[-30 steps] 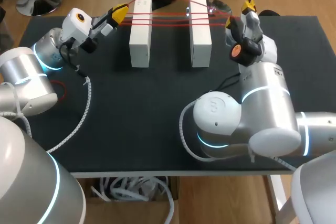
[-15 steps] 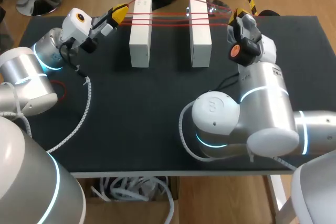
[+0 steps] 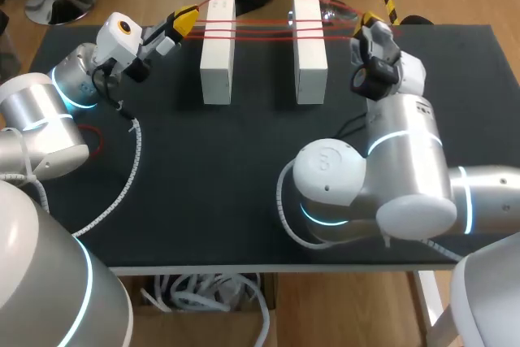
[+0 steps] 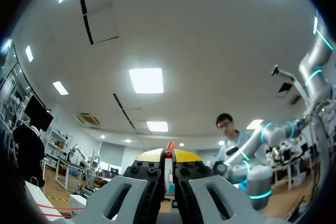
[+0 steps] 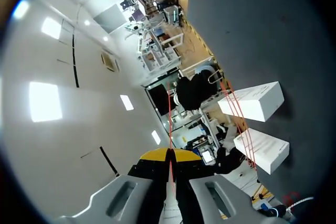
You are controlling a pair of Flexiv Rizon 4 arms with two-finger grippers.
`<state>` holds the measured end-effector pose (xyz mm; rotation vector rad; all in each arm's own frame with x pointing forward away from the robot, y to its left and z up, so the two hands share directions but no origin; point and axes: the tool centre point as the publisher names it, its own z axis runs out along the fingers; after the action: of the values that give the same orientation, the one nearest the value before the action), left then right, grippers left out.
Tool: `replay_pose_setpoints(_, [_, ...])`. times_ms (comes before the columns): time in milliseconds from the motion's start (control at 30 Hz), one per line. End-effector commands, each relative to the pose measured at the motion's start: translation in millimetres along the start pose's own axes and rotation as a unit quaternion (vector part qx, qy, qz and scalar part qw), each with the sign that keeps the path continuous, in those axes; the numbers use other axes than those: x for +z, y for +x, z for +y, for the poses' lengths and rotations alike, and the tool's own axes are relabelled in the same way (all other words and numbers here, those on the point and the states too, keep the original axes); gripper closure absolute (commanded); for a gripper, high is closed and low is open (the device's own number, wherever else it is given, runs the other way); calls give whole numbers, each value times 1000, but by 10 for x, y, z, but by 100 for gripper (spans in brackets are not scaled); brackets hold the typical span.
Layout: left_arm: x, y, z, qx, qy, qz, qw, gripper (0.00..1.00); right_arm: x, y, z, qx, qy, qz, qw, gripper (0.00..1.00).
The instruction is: Grab the tape and strap the tape.
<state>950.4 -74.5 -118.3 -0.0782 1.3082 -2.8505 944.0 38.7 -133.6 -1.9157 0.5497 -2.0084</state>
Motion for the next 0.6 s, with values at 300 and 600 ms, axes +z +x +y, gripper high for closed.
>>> replay_pose_setpoints(300, [-3,-4,3,0,1,0,1000,100,-39,40,-19,-15,10,-7,1000,100])
replay_pose_setpoints(600, [-3,-4,3,0,1,0,1000,100,-39,40,-19,-15,10,-7,1000,100])
